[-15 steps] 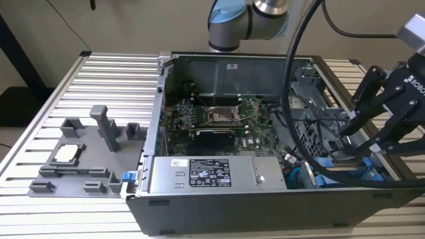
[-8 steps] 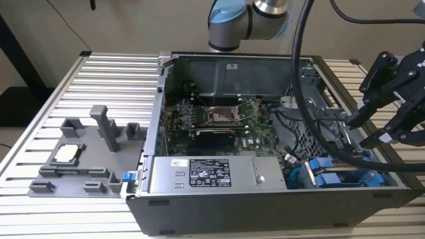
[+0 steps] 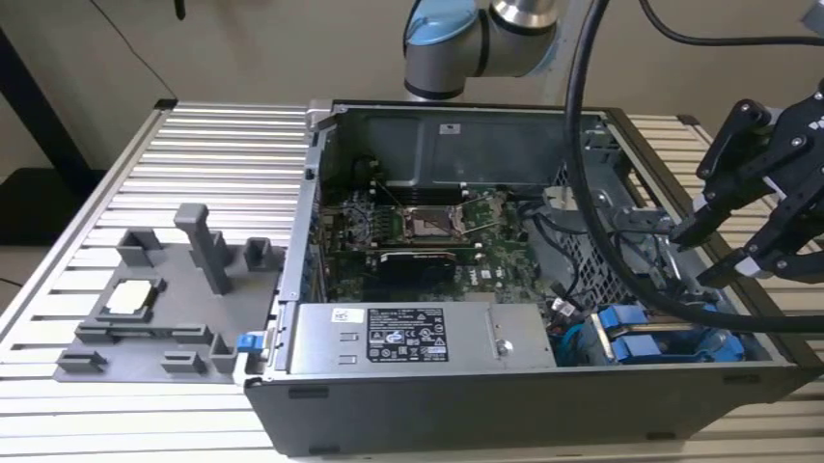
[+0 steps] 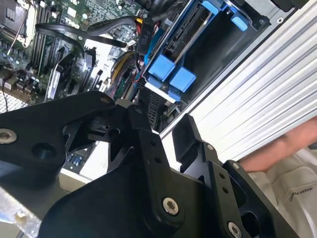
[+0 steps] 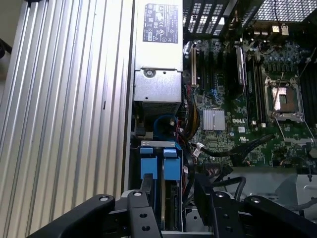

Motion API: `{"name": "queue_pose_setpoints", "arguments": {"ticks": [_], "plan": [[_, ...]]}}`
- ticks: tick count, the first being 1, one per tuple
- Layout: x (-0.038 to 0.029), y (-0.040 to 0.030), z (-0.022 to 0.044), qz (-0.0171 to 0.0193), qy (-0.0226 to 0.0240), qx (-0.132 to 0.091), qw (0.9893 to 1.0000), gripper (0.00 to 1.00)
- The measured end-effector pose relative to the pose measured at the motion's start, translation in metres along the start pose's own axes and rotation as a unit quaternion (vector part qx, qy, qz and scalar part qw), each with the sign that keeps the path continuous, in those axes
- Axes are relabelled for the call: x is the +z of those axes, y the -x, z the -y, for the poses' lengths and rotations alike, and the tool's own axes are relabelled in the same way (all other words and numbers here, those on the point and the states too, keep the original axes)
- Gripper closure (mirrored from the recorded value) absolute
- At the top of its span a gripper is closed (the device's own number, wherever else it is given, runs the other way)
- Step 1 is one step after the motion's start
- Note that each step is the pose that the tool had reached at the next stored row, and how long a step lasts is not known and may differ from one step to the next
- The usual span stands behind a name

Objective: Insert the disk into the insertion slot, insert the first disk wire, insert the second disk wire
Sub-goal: 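Insert the first disk wire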

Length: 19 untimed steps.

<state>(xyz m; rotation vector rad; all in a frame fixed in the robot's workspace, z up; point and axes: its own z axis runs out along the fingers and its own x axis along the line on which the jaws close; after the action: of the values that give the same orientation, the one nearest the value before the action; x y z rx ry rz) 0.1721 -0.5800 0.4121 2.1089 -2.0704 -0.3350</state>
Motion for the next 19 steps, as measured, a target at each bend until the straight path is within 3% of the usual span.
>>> {"name": "queue_pose_setpoints", "arguments": {"ticks": [4, 8, 11, 12, 19], "plan": [[0.0, 0.0, -0.0002, 0.0004, -0.0036, 0.0, 1.0, 0.53], [0.0004, 0.0, -0.0015, 0.0048, -0.0187, -0.002, 0.9998, 0.53], [0.0009, 0.0001, -0.0031, 0.0107, -0.0317, -0.004, 0.9994, 0.53], [0.001, 0.0, -0.0033, 0.011, -0.0338, -0.005, 0.9994, 0.53], [0.0009, 0.0, -0.0037, 0.0109, -0.0356, -0.005, 0.9993, 0.53]]}}
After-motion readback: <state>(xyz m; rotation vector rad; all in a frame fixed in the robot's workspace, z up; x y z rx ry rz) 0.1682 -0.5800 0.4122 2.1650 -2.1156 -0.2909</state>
